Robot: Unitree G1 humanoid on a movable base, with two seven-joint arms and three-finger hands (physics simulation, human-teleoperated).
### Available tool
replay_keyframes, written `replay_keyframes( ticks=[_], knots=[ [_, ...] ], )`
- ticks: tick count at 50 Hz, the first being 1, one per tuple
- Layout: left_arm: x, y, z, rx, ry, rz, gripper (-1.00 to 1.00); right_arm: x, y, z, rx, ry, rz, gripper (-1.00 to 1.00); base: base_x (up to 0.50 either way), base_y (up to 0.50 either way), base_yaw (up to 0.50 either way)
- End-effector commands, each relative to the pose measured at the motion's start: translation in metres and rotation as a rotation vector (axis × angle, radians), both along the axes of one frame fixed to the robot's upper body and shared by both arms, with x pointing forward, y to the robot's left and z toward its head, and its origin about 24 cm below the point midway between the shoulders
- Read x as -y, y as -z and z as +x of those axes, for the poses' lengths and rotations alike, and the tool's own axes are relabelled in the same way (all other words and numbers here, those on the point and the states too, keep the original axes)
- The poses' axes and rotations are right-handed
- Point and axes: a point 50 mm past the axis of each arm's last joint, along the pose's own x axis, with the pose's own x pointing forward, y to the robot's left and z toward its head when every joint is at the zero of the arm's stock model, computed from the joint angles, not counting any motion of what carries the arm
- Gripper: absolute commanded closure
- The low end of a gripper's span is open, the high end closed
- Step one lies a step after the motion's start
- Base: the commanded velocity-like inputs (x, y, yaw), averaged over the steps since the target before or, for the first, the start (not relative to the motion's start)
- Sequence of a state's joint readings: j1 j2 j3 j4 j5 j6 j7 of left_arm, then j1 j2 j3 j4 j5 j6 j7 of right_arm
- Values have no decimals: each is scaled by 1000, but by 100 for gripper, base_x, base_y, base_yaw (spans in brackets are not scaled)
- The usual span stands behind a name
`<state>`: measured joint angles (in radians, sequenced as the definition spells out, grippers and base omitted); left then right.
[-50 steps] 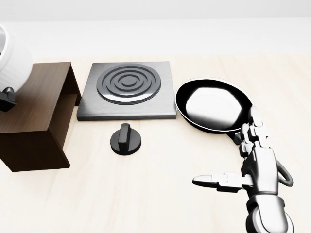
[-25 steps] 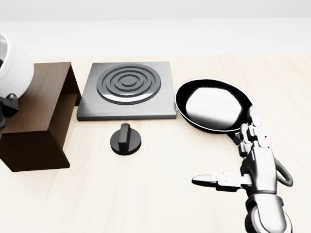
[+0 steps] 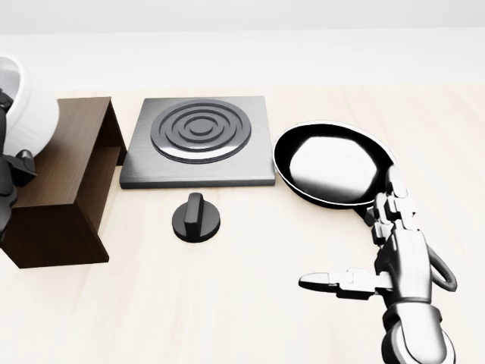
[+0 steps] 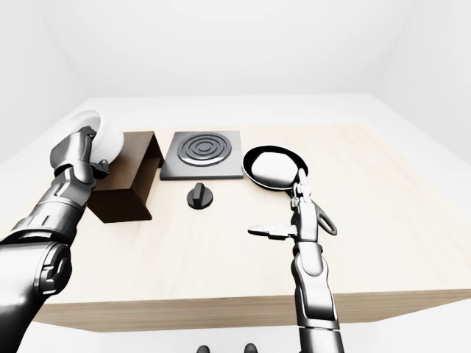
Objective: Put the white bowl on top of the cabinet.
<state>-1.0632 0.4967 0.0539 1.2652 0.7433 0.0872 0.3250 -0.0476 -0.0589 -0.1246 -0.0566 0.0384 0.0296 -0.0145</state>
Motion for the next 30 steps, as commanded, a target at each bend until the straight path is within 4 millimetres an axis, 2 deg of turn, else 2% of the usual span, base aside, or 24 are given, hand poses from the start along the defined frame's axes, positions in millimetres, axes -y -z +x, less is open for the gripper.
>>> replay_keyframes(
  ticks=[1,23,24,25,26,30],
  knots=[
    [6,-8,3,46,5,43,100,0,0,0,-1,-1,0,-100,0,0,0],
    [11,-4,3,43,12,46,100,0,1,0,-3,-2,-2,-100,0,0,0],
    [11,-4,3,42,13,50,65,-1,1,0,-3,-2,-2,-100,0,0,0],
    [11,-4,3,44,12,49,-80,-1,1,0,-3,-2,-3,-100,0,0,0],
    [12,-4,4,41,17,50,-100,-1,1,0,-3,-2,-3,-100,0,0,0],
    [12,-6,4,47,18,53,-100,0,1,0,-3,-2,-2,-100,0,0,0]
  ],
)
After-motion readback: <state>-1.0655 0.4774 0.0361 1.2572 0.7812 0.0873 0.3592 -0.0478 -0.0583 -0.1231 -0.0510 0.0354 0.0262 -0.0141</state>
